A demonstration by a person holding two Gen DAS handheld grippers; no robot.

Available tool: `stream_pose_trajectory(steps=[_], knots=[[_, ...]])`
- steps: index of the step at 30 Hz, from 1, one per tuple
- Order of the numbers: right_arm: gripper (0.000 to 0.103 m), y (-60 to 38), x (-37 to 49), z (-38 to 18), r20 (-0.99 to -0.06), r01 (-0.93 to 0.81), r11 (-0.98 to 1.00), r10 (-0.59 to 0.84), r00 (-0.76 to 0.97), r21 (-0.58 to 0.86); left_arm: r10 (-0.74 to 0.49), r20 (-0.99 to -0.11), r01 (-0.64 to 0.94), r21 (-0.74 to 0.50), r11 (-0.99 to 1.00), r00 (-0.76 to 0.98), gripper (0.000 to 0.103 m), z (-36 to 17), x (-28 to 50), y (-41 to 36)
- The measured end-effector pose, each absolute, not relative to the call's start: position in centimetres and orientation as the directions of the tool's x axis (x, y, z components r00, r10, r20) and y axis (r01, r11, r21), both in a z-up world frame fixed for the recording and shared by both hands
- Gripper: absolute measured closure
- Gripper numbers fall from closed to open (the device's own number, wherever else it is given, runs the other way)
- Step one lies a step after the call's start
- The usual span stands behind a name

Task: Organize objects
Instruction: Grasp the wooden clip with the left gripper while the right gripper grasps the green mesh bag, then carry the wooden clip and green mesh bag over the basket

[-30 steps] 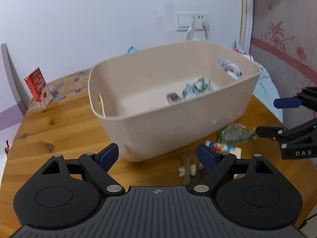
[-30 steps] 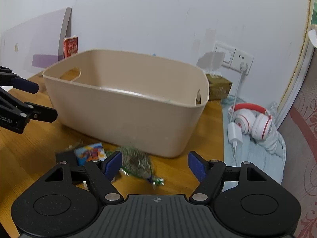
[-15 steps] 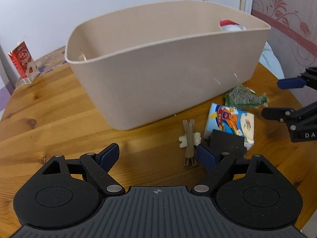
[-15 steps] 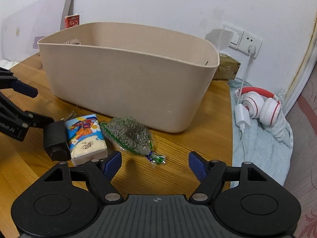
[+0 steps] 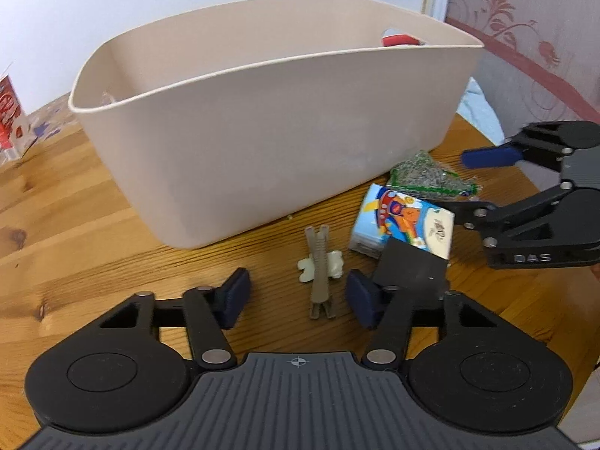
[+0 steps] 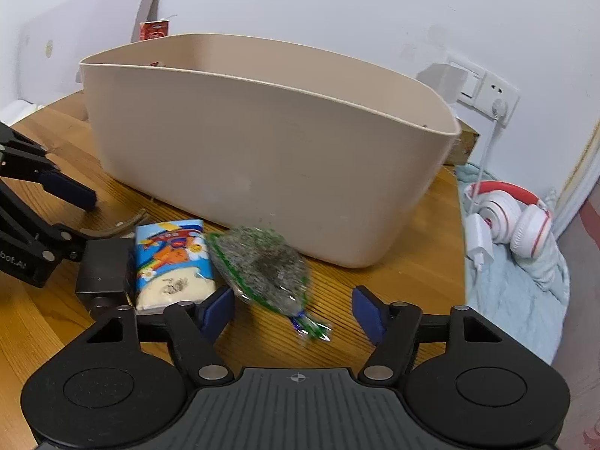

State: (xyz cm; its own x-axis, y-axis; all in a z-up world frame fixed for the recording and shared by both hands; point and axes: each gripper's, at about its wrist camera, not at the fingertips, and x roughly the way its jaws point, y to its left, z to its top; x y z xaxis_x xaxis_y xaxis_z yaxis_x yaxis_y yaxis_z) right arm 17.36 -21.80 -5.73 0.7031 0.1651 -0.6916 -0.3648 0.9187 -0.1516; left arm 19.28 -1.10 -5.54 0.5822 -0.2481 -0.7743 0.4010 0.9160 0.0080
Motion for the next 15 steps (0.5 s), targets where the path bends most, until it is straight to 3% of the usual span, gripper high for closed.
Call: stream_pose_trajectory(steps=[1,3,5,9,10,15], knots=[[0.042,-21.7,17.3,-5.8,-0.691,-0.369,0.919,0.175,0.701,-0.141,-0.254,-0.772,0.408,0.007,0.913,0.582,0.053,-5.5,19.3,-1.1],[0.06,-21.6,17.4,-5.8,-0.693,-0.378,0.918,0.195,0.694,-0.121,-0.262,-0.767,0.418,0.008,0.908,0.585,0.067,-5.4,19.1,-1.2],[0.065,-21.2,17.2,-5.8,-0.694,-0.385,0.914,0.193,0.694,-0.131,-0.269,-0.766,0.423,0.005,0.906,0.585,0.08,-5.3,18.8,-1.2],[0.069,-20.9,16.8,-5.8,-0.693,-0.387,0.911,0.187,0.696,-0.143,-0.271,-0.764,0.417,-0.003,0.909,0.585,0.084,-5.2,18.9,-0.9],[0.07,-21.0,16.7,-5.7,-0.694,-0.387,0.911,0.186,0.696,-0.143,-0.273,-0.765,0.417,-0.006,0.909,0.583,0.092,-5.2,18.9,-0.9],[0.071,-21.4,16.0,-5.5,-0.692,-0.37,0.918,0.177,0.7,-0.14,-0.274,-0.765,0.409,-0.016,0.912,0.582,0.092,-5.0,19.4,-0.1]])
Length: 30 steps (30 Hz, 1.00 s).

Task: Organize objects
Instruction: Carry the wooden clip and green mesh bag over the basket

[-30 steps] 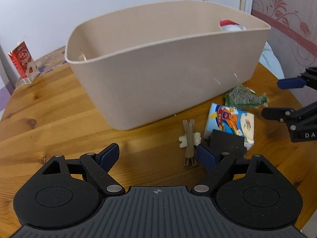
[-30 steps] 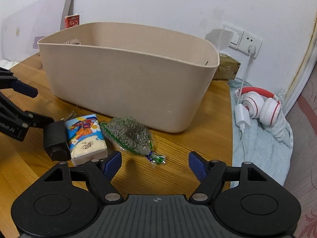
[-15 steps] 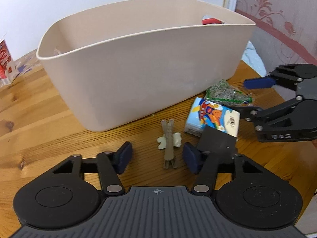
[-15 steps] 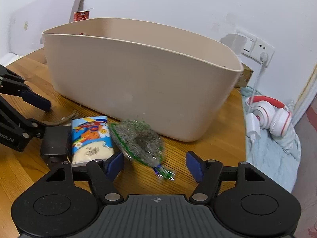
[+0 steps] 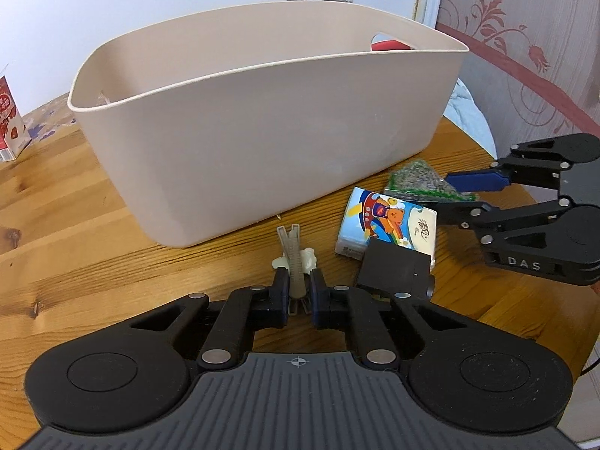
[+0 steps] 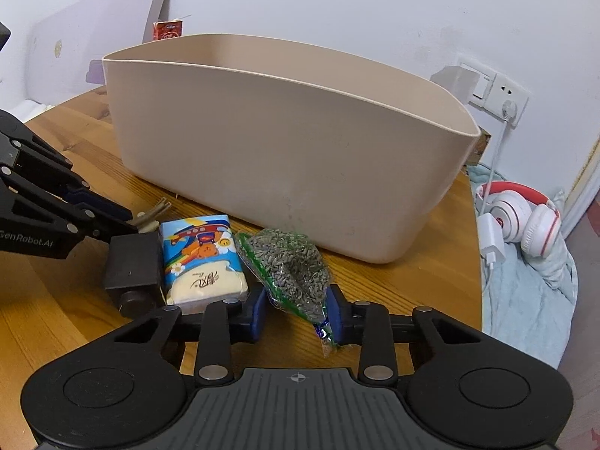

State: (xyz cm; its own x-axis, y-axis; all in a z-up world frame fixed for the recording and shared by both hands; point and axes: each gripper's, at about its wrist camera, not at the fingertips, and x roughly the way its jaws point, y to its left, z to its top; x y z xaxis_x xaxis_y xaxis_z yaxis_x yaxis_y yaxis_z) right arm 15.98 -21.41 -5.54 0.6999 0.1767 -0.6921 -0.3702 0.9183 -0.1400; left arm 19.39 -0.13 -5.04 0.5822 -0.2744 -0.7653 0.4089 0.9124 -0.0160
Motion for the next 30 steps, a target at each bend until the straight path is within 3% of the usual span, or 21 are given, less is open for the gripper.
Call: stream_pose_trajectory(steps=[11,30], knots=[[0.072,-21.6,13.9,-4.1,-0.664,-0.373,0.918,0.195,0.721,-0.136,-0.273,-0.755,0.403,-0.012,0.915,0.596,0.092,-4.9,17.8,0.2],[0.072,-22.7,10.7,0.1,-0.555,-0.305,0.938,0.168,0.815,-0.164,-0.303,-0.663,0.399,-0.007,0.917,0.685,0.092,0.1,14.9,1.9]])
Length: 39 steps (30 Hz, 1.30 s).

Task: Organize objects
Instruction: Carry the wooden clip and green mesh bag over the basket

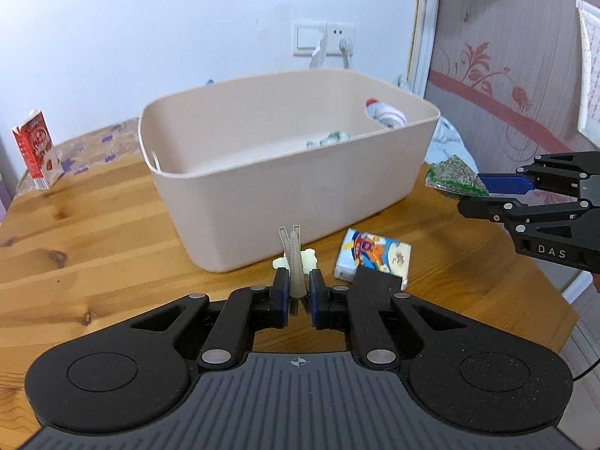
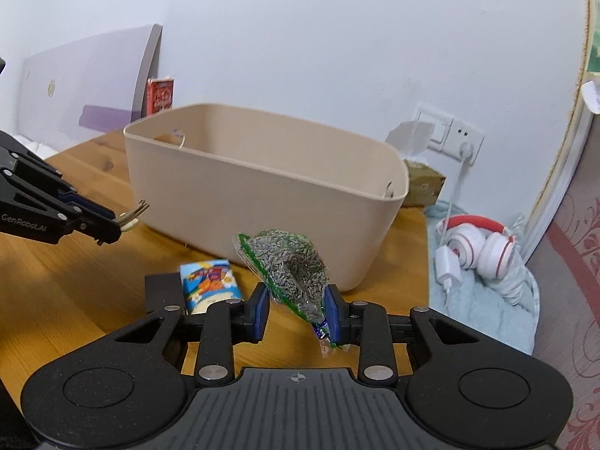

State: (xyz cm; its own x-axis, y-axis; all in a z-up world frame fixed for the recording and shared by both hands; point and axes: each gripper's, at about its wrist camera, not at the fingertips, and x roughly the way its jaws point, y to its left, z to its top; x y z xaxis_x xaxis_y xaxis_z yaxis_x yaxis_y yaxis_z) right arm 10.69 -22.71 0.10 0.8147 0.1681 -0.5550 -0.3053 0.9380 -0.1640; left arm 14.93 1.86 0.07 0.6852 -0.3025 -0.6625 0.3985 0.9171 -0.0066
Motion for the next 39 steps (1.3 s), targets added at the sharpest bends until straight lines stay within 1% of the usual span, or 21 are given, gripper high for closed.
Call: stream_pose_trajectory(steps=[10,14,19,23,29,34,39], knots=[[0.072,-23.1,10.5,2.8,-0.481,-0.278,0.948,0.172,0.86,-0.157,-0.333,-0.57,0.412,0.011,0.911,0.751,0.092,4.3,14.3,2.3],[0.072,-23.1,10.9,3.7,-0.454,-0.262,0.954,0.172,0.874,-0.144,-0.337,-0.531,0.414,0.029,0.91,0.778,0.092,6.2,14.8,2.3],[0.072,-22.6,11.8,4.8,-0.426,-0.26,0.955,0.177,0.887,-0.144,-0.329,-0.502,0.404,0.046,0.914,0.8,0.092,7.7,16.1,2.1],[0.072,-22.3,12.9,5.7,-0.406,-0.256,0.957,0.181,0.896,-0.138,-0.31,-0.501,0.383,0.047,0.923,0.808,0.092,8.1,17.9,1.8],[0.072,-21.8,14.7,6.7,-0.389,-0.248,0.959,0.179,0.904,-0.135,-0.243,-0.523,0.339,0.096,0.936,0.817,0.092,7.0,21.3,0.6],[0.072,-21.3,16.5,6.6,-0.405,-0.25,0.958,0.176,0.897,-0.139,-0.199,-0.55,0.312,0.119,0.943,0.811,0.092,5.6,23.9,-0.5],[0.072,-20.9,18.3,5.8,-0.437,-0.244,0.958,0.157,0.886,-0.152,-0.188,-0.589,0.3,0.097,0.949,0.786,0.092,4.3,26.4,-1.2]])
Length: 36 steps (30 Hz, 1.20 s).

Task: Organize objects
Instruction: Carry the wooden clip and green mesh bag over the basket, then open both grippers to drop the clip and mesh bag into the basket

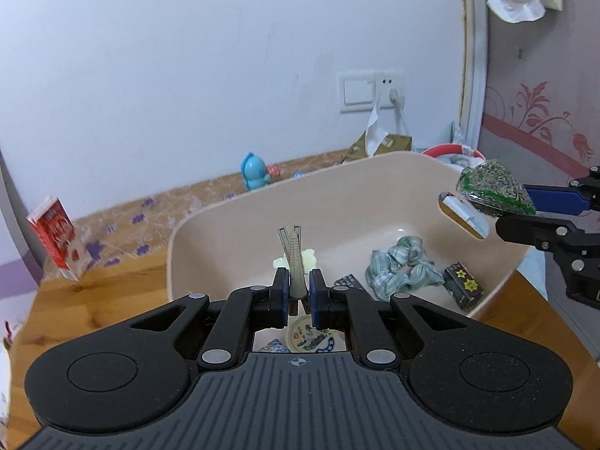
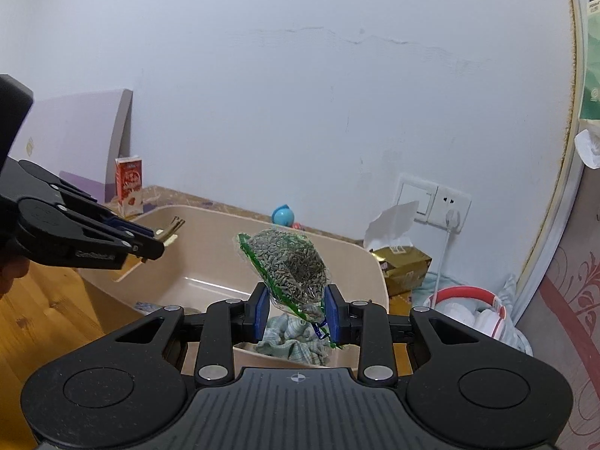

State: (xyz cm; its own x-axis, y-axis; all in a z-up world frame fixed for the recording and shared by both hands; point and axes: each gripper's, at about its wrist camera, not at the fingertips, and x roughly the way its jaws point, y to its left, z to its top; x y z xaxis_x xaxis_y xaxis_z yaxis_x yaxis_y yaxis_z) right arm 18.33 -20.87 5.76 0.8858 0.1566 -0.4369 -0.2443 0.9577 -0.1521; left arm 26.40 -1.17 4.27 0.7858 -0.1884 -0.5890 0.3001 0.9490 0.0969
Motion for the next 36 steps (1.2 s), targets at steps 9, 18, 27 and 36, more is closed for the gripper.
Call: stream_pose_trajectory(steps=[9,18,27,36], knots=[[0.072,-20.2,21.5,3.8,-0.517,-0.235,0.961,0.128,0.846,-0.146,-0.14,-0.663,0.274,0.103,0.956,0.736,0.092,2.2,29.1,-2.0],[0.057,-19.9,22.5,2.9,-0.564,-0.241,0.961,0.124,0.817,-0.138,-0.14,-0.685,0.283,0.1,0.954,0.715,0.08,1.9,29.3,-2.0],[0.033,-20.9,21.0,4.0,-0.519,-0.22,0.968,0.126,0.846,-0.124,-0.136,-0.612,0.265,0.124,0.956,0.779,0.024,3.9,27.0,-1.5],[0.009,-22.3,18.0,4.7,-0.489,-0.193,0.975,0.114,0.865,-0.114,-0.148,-0.579,0.272,0.133,0.953,0.802,0.016,5.3,23.7,-1.4]])
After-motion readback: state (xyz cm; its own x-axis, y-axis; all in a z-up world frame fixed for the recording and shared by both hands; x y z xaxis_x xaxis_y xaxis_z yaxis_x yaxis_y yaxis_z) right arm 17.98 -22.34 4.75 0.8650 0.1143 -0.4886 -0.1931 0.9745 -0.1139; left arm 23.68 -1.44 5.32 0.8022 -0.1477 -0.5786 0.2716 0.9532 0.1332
